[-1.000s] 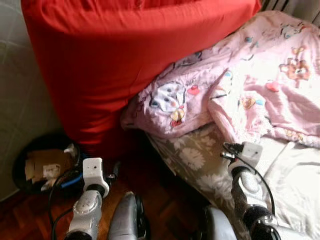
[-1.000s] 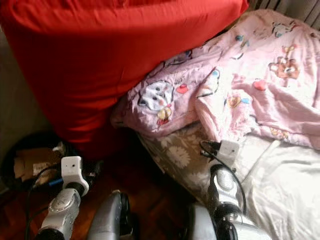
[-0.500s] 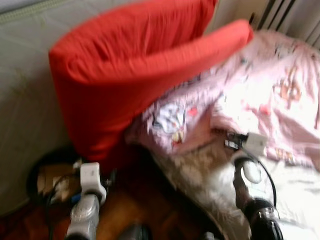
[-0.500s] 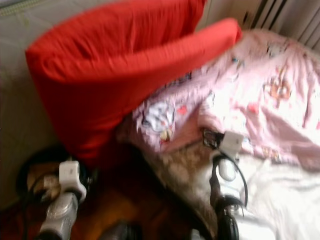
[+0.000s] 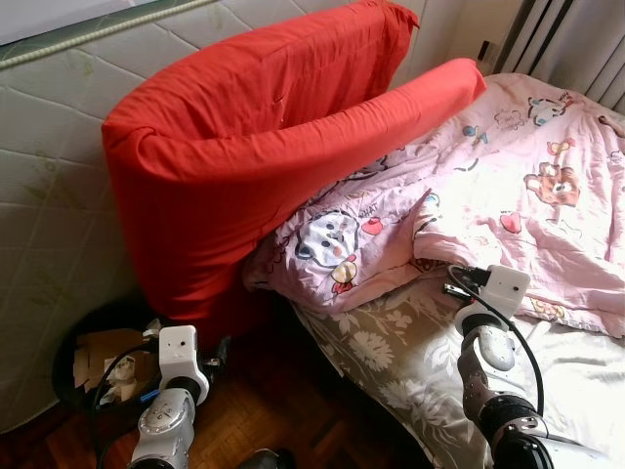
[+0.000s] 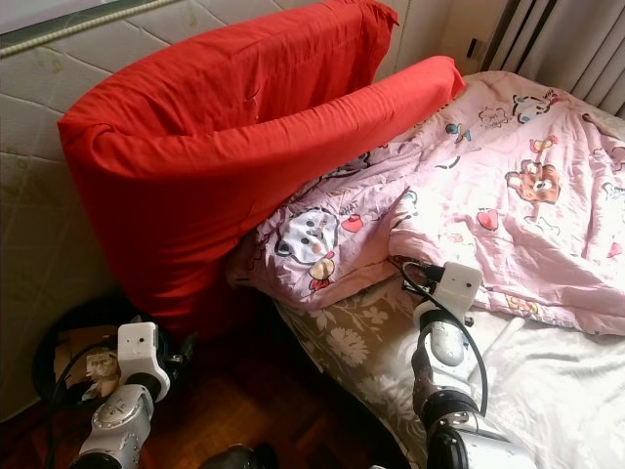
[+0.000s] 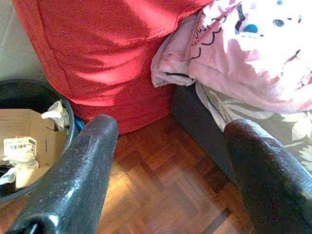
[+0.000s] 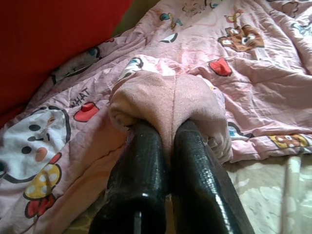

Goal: Clean up the room

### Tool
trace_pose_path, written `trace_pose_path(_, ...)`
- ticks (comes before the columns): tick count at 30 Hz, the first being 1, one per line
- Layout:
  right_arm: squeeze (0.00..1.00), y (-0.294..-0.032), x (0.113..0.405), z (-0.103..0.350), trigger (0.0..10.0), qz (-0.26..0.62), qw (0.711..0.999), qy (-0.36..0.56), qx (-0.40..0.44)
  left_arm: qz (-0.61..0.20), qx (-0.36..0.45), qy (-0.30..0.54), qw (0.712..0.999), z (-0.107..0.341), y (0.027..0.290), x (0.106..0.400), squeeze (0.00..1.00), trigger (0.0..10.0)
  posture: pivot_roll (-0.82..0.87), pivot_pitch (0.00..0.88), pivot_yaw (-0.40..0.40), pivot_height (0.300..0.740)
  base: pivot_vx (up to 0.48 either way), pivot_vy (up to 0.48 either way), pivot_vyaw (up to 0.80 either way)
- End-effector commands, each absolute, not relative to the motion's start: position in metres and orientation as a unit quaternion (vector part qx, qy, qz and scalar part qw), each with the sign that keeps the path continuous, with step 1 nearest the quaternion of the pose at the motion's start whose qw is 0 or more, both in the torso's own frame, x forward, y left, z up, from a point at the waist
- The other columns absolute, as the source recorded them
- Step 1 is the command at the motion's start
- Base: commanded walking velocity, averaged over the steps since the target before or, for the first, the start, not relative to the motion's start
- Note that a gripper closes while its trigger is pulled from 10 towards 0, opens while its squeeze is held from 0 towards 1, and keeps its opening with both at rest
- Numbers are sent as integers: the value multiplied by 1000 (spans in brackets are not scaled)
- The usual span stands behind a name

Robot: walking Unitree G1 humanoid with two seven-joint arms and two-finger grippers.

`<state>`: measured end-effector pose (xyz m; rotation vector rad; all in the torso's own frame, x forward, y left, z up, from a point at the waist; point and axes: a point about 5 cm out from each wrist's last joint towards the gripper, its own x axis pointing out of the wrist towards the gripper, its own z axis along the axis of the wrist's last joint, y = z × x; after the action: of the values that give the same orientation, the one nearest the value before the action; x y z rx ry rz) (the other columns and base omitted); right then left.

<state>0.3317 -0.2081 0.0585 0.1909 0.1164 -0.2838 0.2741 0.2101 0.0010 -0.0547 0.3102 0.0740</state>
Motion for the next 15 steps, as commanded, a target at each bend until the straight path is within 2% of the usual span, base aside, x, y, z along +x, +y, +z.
trace_pose_path(1, 0, -216, 333, 65, 10000, -159, 982, 38, 94, 39, -26, 158, 986, -1, 212, 272, 0, 10000, 123, 144, -3, 740, 0, 0, 0)
trace_pose_path(6, 0, -230, 335, 76, 10000, -190, 978, 13, 82, 37, -25, 159, 986, -1, 212, 271, 0, 10000, 121, 148, 0, 740, 0, 0, 0)
trace_pose_path(15, 0, -232, 334, 79, 10000, -203, 976, 0, 82, 33, -23, 162, 986, -2, 212, 271, 0, 10000, 123, 150, 6, 740, 0, 0, 0)
